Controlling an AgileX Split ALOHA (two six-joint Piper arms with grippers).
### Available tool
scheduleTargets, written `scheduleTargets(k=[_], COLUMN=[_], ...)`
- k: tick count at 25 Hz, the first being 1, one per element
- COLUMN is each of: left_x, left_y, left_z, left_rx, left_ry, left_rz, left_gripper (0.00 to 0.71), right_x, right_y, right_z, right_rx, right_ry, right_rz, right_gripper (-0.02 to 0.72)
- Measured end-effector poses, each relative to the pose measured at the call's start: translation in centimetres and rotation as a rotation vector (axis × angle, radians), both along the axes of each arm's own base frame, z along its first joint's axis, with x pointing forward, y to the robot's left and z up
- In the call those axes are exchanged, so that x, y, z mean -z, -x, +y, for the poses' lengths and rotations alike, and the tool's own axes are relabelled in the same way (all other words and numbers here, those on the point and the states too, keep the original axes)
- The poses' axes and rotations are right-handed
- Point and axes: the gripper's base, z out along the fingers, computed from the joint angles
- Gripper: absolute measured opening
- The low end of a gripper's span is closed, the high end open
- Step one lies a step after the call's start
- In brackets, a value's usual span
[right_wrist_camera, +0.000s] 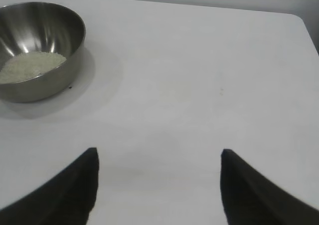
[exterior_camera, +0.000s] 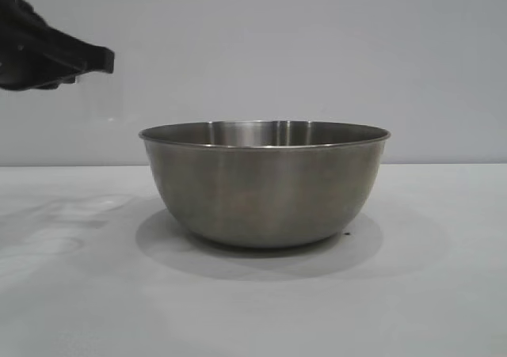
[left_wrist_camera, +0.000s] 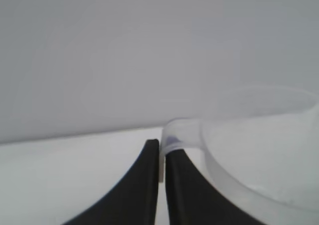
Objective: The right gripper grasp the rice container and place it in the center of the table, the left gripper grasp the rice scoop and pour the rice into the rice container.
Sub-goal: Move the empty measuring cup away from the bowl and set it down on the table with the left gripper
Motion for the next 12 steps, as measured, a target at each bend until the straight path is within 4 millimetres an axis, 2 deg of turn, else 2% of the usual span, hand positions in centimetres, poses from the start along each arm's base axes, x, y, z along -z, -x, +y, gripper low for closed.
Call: scheduleTargets(k=[12], left_x=[2.8], left_y=[0.6], left_z=[0.2], left_rx=[-0.007], left_ry=[-0.004], left_rz=[0.094], left_gripper=[0.0], right_x=[0.0], right_y=[0.0], right_z=[0.0], right_rx=[0.0], right_ry=[0.0], right_rz=[0.0], right_gripper=[0.442])
